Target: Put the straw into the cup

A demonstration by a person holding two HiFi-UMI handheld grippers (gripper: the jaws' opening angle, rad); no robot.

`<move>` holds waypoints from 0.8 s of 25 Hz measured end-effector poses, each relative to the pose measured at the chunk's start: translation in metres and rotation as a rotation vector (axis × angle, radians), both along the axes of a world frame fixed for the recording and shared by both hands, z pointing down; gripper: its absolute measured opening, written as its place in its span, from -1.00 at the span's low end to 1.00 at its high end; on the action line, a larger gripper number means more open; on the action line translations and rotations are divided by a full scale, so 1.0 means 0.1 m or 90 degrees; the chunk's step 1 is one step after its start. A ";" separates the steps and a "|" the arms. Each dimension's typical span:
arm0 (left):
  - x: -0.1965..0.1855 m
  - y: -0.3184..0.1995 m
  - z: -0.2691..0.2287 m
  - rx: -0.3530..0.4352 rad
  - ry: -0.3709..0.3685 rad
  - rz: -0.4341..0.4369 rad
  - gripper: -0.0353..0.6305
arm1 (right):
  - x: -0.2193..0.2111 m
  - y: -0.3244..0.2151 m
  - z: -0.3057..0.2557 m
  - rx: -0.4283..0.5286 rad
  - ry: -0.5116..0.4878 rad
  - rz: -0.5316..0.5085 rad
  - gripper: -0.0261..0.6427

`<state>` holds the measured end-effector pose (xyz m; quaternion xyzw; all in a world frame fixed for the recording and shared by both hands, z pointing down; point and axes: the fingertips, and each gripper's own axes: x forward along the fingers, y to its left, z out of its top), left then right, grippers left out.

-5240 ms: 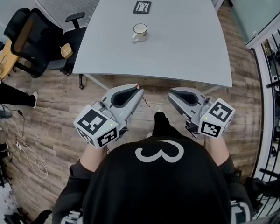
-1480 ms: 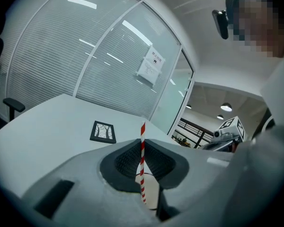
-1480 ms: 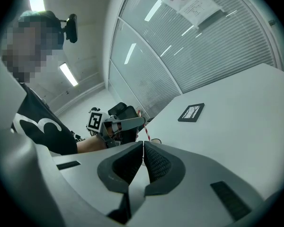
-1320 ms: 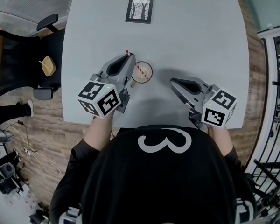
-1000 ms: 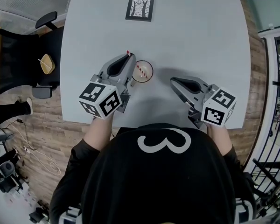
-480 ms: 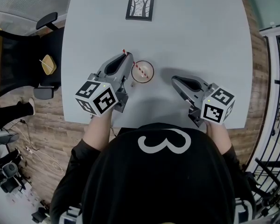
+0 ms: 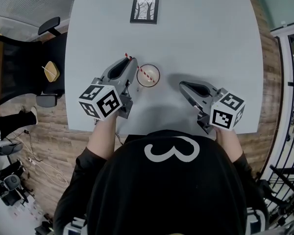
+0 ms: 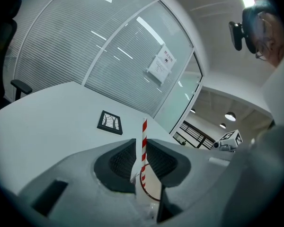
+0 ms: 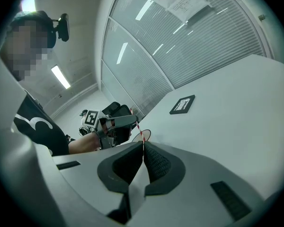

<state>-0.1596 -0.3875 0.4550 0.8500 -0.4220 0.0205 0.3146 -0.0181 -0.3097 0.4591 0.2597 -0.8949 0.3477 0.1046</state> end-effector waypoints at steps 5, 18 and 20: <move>-0.06 0.04 0.03 -0.010 0.015 -0.011 -0.45 | 0.03 0.02 -0.04 0.008 0.002 0.006 -0.88; -0.09 0.66 -0.33 0.018 -0.012 -0.036 -0.44 | 0.13 0.22 -0.58 0.088 -0.041 -0.037 -0.88; -0.03 0.84 -0.46 0.029 -0.013 -0.040 -0.44 | 0.14 0.32 -0.73 0.109 -0.049 -0.053 -0.88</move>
